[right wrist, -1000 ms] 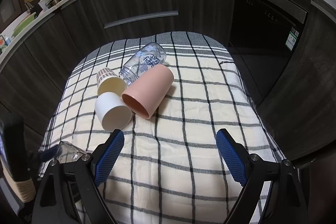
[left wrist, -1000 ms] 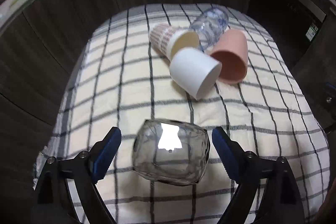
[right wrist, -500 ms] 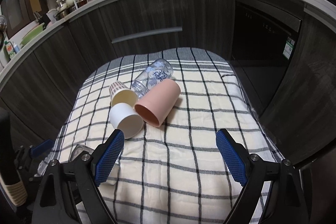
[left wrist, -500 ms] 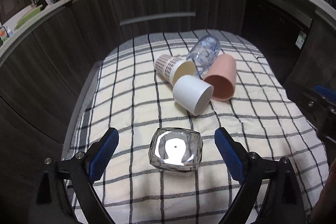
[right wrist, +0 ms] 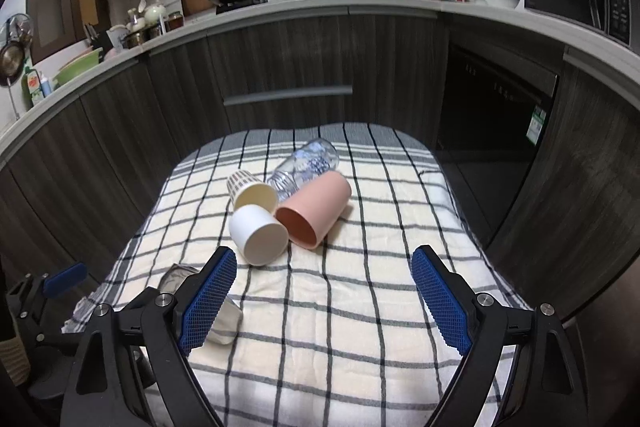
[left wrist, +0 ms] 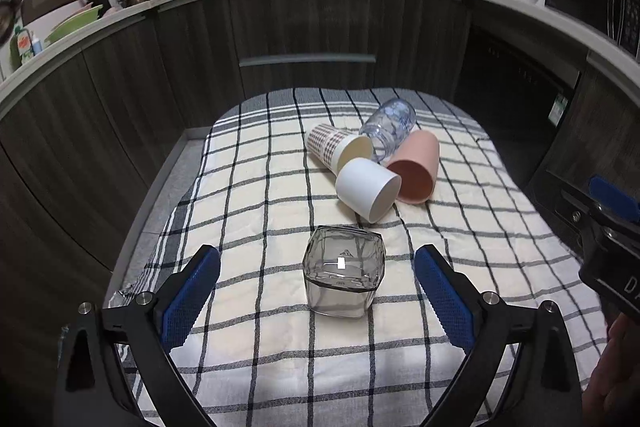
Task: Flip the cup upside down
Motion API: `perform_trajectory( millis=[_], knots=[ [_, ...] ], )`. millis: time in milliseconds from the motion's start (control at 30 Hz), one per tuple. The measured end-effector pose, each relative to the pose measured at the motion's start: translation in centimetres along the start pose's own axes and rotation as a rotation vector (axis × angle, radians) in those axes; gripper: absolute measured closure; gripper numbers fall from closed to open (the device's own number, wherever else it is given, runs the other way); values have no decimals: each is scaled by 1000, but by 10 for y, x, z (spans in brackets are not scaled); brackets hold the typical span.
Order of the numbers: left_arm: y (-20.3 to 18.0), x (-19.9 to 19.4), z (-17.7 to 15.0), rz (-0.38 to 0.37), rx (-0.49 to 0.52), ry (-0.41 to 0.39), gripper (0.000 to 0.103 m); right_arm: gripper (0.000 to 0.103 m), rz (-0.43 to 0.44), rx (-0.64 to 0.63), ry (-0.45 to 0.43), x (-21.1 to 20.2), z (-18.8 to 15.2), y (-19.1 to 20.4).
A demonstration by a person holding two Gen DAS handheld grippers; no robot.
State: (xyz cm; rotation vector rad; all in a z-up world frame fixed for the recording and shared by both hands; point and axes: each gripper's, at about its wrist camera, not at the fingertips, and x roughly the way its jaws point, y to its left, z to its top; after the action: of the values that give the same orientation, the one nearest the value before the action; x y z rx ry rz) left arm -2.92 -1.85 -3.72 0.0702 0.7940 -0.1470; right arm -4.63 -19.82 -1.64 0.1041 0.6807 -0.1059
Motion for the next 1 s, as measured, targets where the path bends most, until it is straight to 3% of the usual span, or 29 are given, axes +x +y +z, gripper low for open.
perform_trajectory(
  millis=[667, 1000],
  knots=[
    [28, -30, -24, 35, -75, -94, 3, 14, 1, -29, -103, -37, -20, 18],
    [25, -40, -24, 37, -61, -141, 3, 13, -7, -12, -148, -48, -21, 13]
  ],
)
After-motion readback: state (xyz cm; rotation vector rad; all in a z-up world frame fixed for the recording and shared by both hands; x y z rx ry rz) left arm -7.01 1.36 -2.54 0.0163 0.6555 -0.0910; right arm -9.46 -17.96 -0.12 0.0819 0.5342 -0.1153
